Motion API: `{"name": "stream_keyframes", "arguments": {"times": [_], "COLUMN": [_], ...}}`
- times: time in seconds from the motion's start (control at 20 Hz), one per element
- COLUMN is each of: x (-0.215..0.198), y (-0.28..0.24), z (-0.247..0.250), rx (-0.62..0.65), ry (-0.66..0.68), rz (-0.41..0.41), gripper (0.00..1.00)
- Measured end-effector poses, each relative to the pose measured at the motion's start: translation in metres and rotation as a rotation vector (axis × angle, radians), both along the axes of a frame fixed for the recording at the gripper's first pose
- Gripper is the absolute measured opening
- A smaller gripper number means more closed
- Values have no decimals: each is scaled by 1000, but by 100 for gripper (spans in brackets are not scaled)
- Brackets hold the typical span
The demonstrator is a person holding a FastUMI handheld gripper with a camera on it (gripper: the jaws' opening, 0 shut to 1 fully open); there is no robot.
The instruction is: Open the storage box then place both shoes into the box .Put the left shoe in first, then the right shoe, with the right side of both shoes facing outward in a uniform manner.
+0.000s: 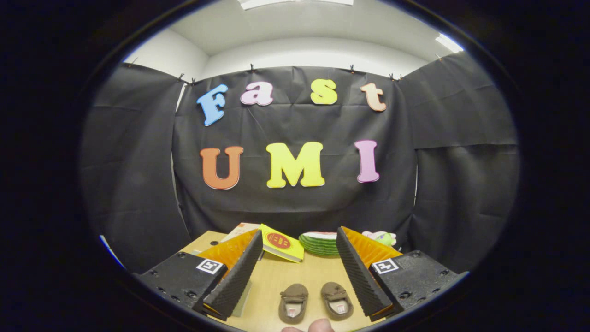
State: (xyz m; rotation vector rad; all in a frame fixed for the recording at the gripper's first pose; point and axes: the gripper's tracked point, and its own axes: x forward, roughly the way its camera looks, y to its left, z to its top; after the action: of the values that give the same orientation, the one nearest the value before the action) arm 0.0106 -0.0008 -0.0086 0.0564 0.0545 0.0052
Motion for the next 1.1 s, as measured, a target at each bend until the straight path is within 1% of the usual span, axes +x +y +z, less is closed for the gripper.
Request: {"name": "stream_keyframes", "arguments": {"times": [0.3, 0.45, 0.55, 0.75, 0.95, 1.1], "x": [4, 7, 10, 14, 18, 19], "y": [12, 31, 47, 77, 100, 120], "z": [-6, -14, -22, -56, -81, -112], "rx": [25, 35, 57, 126, 131, 166], "ry": [21, 48, 69, 171, 223, 303], "rz": [36, 86, 134, 219, 275, 324], "gripper": [100, 100, 100, 100, 100, 100]}}
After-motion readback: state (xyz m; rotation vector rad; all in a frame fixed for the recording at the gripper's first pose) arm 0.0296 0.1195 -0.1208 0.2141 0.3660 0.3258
